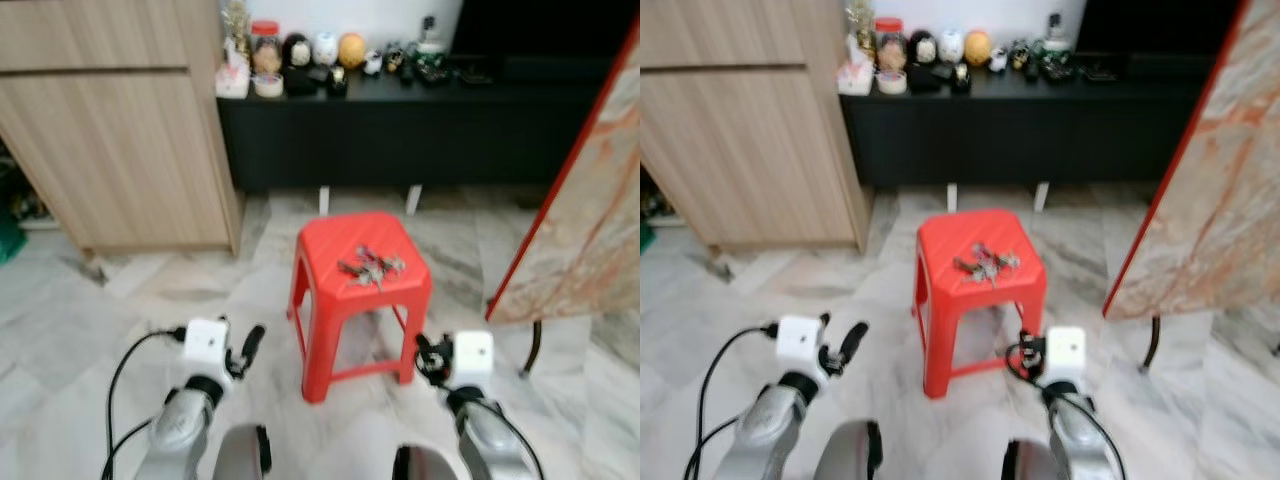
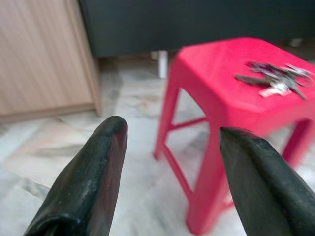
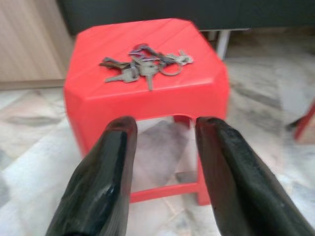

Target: Hang keys on a hook

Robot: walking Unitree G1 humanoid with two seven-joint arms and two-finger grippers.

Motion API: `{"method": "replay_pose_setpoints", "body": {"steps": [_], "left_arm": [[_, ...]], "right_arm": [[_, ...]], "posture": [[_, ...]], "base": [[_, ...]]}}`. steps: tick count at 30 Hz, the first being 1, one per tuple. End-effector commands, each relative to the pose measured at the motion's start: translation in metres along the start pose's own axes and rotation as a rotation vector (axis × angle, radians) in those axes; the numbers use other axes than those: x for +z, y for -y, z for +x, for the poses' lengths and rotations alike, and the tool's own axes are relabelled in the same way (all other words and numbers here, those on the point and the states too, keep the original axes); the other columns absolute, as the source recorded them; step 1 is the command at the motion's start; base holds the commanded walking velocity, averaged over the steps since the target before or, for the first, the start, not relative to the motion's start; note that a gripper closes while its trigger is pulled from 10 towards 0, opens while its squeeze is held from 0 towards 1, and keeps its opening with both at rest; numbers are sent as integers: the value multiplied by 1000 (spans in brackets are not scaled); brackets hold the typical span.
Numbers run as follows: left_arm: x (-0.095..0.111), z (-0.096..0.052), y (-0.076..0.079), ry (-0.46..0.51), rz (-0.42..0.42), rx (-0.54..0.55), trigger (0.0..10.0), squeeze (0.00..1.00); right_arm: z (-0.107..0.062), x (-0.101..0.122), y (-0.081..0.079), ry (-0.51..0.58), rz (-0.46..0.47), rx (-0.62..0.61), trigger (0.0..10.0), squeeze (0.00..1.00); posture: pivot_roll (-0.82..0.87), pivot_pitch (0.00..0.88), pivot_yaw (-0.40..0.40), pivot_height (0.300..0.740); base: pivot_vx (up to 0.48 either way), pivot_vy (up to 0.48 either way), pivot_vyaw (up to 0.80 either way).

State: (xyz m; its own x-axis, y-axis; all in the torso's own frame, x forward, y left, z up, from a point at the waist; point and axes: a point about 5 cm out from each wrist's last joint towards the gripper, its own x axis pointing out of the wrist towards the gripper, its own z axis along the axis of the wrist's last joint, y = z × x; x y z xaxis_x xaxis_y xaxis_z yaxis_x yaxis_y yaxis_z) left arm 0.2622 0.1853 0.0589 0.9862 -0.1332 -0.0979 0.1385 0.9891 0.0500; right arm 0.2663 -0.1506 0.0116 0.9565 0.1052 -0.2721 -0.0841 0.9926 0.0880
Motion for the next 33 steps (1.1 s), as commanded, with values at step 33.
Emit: {"method": "replay_pose_setpoints", "body": {"steps": [33], "left_arm": [[4,4,10,18,1,-30,10000,0]], "right_arm": [[-1,3,16,8,7,-42,10000,0]], "posture": [[47,0,-47,581]], "base": [[322,0,200]]}}
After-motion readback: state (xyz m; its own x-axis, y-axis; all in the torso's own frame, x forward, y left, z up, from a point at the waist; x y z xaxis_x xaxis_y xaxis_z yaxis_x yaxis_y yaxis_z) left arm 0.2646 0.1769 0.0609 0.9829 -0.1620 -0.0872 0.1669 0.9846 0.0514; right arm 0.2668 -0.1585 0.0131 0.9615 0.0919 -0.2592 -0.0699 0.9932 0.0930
